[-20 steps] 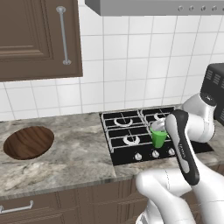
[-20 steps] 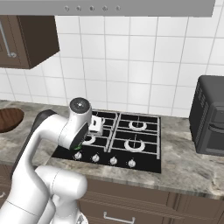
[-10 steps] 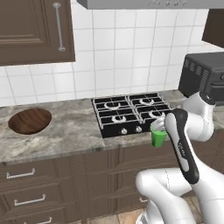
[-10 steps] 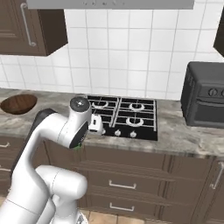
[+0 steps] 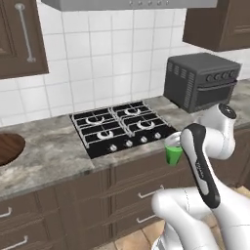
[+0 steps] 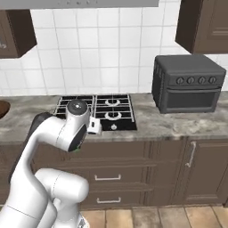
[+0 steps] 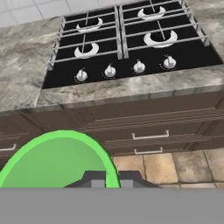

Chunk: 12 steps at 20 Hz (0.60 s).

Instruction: Pick the cup and bowl from the counter and place them on the counter next to the sink.

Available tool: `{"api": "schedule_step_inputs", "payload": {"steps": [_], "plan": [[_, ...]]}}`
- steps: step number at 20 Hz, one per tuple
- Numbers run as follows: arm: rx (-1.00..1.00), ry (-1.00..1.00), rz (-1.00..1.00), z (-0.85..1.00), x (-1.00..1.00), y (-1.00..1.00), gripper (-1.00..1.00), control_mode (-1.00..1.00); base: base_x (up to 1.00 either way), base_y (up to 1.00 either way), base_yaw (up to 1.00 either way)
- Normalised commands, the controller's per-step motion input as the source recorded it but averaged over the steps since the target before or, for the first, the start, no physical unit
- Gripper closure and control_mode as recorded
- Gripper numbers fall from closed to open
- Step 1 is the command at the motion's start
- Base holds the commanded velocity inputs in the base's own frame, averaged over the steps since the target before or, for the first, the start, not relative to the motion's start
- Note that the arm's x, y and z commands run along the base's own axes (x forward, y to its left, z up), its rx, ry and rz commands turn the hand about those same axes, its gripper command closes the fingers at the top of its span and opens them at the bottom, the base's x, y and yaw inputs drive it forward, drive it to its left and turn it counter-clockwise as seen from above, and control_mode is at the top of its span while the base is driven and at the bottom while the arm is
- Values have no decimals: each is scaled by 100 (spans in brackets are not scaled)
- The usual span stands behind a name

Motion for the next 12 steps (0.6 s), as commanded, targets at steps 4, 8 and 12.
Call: {"api": "schedule_step_inputs", "payload": {"steps": [4,8,12], "plan": [[0,0,0,0,0,0,100,100,32,0,-49],[0,0,0,0,0,0,100,100,30,0,-47],[0,0,0,0,0,0,100,100,25,0,-46]]}}
